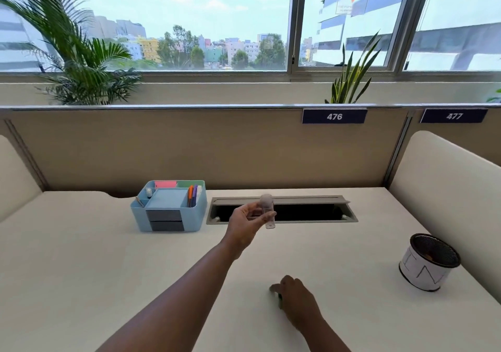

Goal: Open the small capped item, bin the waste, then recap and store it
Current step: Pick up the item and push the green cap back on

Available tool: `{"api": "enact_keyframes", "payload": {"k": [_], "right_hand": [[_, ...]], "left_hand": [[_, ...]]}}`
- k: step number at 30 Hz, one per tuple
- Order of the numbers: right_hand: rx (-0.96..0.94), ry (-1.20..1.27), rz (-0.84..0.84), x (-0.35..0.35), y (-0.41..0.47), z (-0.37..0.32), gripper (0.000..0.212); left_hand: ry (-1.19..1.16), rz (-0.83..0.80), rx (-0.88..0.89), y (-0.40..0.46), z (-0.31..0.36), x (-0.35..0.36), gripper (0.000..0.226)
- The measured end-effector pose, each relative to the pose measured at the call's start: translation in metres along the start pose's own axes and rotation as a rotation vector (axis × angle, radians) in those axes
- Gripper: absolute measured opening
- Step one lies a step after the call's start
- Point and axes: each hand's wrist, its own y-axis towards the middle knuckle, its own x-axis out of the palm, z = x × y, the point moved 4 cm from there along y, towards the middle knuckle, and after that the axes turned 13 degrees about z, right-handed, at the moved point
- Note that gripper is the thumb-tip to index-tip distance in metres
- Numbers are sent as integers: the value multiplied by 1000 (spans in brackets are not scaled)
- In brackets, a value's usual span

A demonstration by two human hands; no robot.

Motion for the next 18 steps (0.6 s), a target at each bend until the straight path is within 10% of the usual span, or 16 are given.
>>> {"api": "enact_keyframes", "payload": {"k": [5, 12, 18], "right_hand": [[122, 203, 222, -11, 6, -6, 29], [496, 1193, 571, -93, 32, -40, 19], [411, 1643, 707, -151, 38, -79, 16]], "left_hand": [[33, -13, 6, 0, 2, -18, 24], [83, -135, 8, -2, -4, -33, 25], [111, -227, -6, -6, -2, -35, 13]]}}
